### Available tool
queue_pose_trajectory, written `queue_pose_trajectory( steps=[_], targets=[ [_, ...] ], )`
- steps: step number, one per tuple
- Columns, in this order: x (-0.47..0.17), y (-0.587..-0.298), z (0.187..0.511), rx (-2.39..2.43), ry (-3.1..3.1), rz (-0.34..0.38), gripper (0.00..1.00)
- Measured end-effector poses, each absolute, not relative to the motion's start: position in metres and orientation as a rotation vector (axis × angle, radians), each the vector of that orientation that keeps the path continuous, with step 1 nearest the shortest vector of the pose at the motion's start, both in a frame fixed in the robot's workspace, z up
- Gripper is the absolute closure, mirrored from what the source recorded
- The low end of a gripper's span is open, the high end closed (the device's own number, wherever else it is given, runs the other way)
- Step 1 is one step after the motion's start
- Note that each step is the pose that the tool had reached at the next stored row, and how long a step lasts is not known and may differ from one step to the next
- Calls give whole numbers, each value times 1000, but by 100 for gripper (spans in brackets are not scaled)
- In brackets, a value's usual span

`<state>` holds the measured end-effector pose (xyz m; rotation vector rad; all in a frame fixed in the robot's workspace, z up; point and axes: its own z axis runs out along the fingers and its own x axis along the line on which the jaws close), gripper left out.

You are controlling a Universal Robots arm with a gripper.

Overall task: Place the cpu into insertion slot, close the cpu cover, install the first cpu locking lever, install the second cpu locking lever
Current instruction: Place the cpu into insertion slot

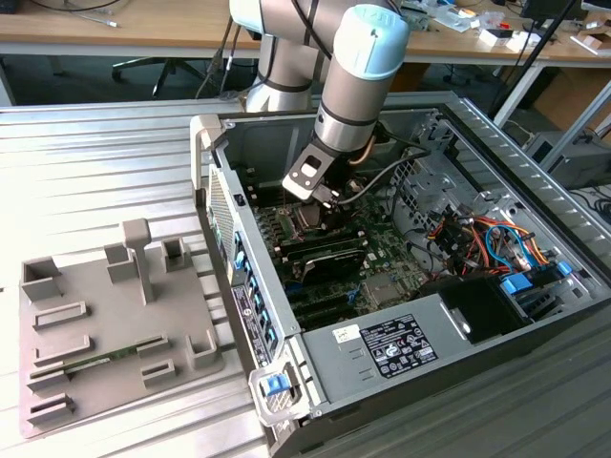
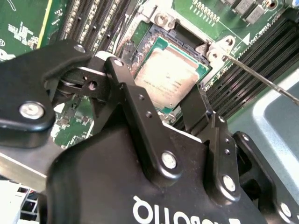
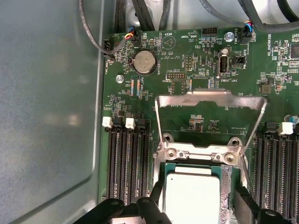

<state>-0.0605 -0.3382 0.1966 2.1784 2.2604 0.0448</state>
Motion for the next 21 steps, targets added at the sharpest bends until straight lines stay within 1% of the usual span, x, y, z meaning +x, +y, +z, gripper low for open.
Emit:
queue_pose_trajectory(
  steps=[15,21],
  targets=[
    [-61,-341,197,2178,2260,43,32],
    [-60,-336,197,2178,2260,44,32]
  ],
)
